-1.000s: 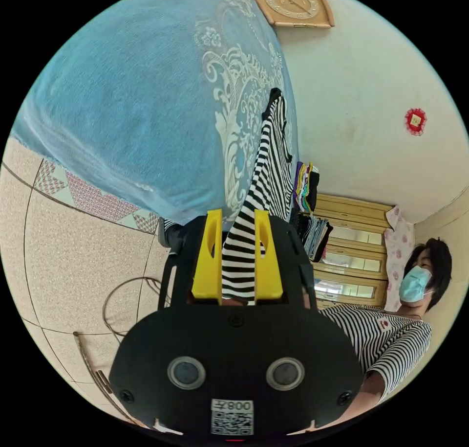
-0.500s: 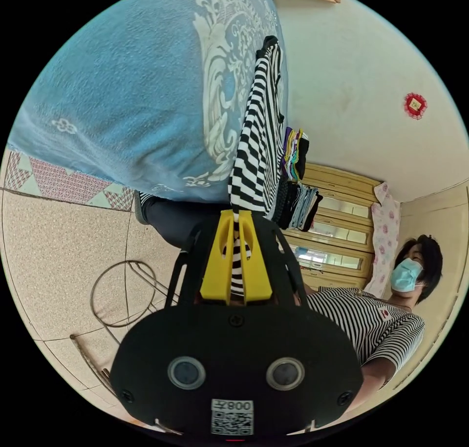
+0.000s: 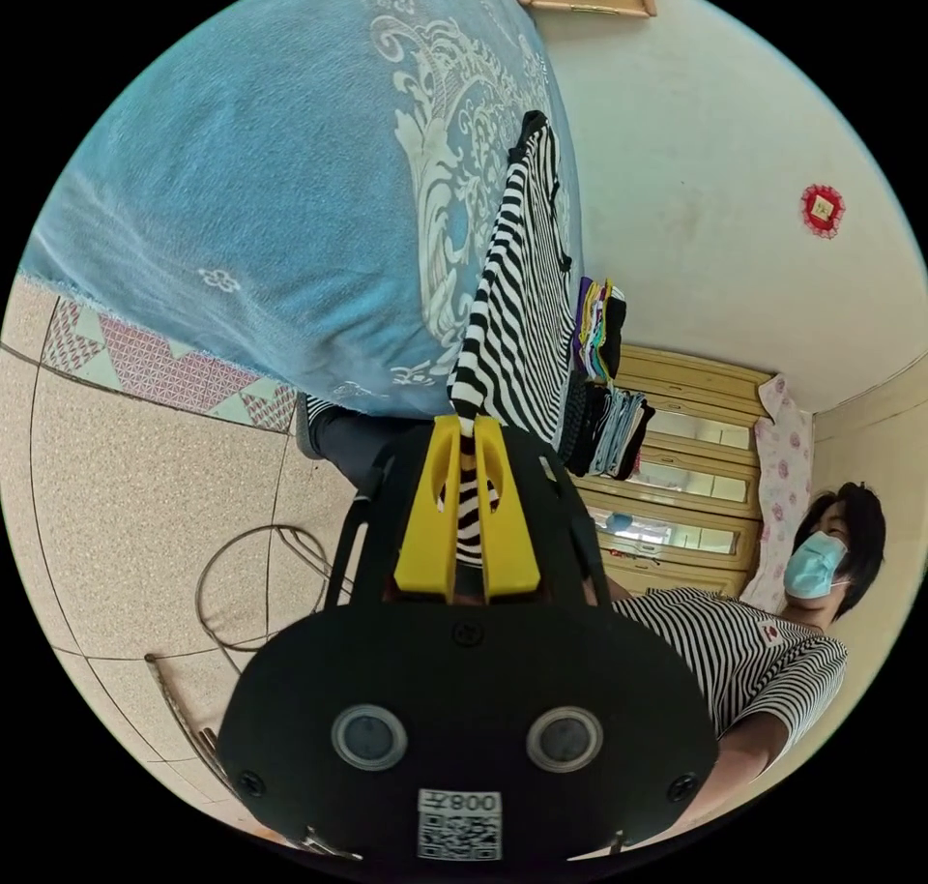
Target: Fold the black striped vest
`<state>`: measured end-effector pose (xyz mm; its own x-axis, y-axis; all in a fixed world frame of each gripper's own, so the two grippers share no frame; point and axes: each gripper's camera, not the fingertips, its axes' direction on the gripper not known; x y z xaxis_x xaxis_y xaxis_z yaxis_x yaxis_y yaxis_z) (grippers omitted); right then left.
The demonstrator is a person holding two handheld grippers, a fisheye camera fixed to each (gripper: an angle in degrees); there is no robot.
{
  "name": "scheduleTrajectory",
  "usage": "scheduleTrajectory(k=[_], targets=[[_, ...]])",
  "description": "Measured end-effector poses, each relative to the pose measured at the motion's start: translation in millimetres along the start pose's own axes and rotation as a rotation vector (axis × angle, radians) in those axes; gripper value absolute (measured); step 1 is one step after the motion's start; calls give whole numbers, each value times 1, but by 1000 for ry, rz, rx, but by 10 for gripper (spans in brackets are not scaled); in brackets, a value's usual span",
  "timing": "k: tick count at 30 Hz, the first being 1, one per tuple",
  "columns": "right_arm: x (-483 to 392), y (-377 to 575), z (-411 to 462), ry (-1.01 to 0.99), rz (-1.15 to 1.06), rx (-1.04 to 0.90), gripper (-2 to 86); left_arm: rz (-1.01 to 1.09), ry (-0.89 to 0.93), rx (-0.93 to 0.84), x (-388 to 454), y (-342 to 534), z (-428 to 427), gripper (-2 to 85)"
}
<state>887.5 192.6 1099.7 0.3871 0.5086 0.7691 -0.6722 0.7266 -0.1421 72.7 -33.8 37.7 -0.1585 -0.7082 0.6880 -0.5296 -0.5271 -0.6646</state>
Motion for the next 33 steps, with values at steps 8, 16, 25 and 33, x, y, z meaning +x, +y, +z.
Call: scheduleTrajectory(k=[8,16,25,33], targets=[[39,8,4,-101,34,16,69,-59,94,6,-49,23,8,102],[89,38,12,-180,133,24,78,-154,177,10,-101,55,28,116],[121,61,39,-302,156,11,76,-191,279,51,-143,72,47,107],[129,72,45,-324,121,16,28,-135,318,53,-156,71,58,31]])
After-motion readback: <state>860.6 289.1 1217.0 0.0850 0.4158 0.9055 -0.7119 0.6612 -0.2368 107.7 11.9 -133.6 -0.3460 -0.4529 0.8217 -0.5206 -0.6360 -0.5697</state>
